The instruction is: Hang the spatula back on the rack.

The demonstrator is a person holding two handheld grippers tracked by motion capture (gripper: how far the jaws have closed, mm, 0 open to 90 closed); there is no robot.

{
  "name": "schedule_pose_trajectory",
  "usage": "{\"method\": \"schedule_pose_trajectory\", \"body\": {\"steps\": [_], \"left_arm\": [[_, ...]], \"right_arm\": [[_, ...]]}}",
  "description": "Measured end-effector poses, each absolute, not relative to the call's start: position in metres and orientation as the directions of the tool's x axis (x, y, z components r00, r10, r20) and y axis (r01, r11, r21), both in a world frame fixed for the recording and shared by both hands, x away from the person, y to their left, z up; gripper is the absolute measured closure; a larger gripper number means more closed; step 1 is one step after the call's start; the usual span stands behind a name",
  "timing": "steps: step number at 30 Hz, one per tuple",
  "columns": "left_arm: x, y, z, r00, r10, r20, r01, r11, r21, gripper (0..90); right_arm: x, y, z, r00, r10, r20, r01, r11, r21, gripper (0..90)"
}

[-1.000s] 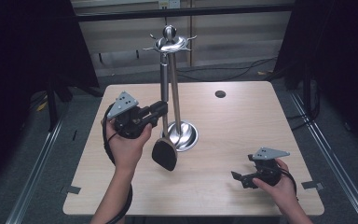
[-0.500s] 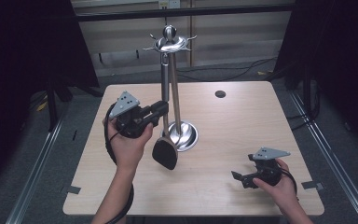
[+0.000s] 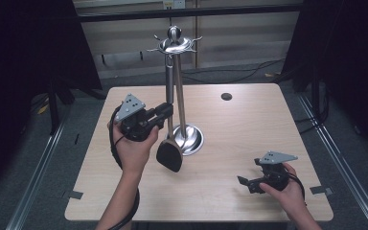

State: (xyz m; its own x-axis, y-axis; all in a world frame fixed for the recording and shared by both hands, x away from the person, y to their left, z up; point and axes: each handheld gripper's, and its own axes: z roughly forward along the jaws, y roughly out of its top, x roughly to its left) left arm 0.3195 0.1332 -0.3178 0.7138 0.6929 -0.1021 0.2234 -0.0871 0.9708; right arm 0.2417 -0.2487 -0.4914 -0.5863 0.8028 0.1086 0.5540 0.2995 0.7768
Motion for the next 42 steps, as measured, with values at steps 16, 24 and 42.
{"method": "schedule_pose_trajectory", "body": {"steps": [16, 24, 42], "left_arm": [[0.323, 0.127, -0.323, 0.696, 0.712, -0.097, 0.203, -0.065, 0.977, 75.4], [0.324, 0.125, -0.325, 0.696, 0.71, -0.107, 0.202, -0.05, 0.978, 75.2], [0.329, 0.122, -0.328, 0.693, 0.712, -0.111, 0.198, -0.04, 0.979, 74.9]], "right_arm": [[0.242, -0.248, -0.492, -0.591, 0.799, 0.11, 0.554, 0.303, 0.775, 3.6], [0.241, -0.248, -0.491, -0.593, 0.798, 0.109, 0.552, 0.304, 0.776, 3.6], [0.242, -0.248, -0.492, -0.594, 0.797, 0.11, 0.556, 0.308, 0.772, 3.6]]}}
